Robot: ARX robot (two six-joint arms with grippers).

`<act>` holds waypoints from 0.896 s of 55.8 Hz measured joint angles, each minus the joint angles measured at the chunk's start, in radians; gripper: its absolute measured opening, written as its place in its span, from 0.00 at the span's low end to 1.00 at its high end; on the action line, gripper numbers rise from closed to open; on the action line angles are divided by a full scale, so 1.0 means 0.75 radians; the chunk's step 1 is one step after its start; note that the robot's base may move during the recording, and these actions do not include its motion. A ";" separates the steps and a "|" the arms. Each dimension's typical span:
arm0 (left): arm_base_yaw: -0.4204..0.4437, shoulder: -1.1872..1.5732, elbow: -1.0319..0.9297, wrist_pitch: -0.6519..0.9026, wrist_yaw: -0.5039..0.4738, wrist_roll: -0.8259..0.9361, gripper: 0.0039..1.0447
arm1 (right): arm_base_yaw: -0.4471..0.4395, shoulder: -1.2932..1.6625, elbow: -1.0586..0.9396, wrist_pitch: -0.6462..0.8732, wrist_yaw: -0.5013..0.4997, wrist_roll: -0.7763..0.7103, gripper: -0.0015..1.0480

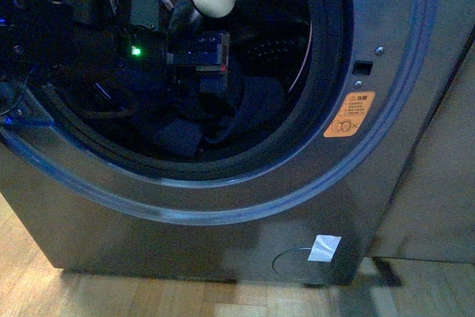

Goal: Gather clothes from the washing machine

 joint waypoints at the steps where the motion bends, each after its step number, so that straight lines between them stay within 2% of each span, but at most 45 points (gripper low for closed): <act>1: -0.001 0.010 0.010 -0.003 -0.001 0.000 0.94 | -0.001 0.000 0.000 0.000 0.000 0.000 0.93; 26: -0.050 0.279 0.325 -0.114 -0.080 0.052 0.94 | -0.001 0.000 0.000 0.000 0.000 0.000 0.93; 42: -0.034 0.431 0.398 -0.139 -0.208 0.152 0.94 | -0.001 0.000 0.000 0.000 0.000 0.000 0.93; 50: -0.009 0.479 0.430 -0.163 -0.316 0.200 0.94 | -0.001 0.000 0.000 0.000 0.000 0.000 0.93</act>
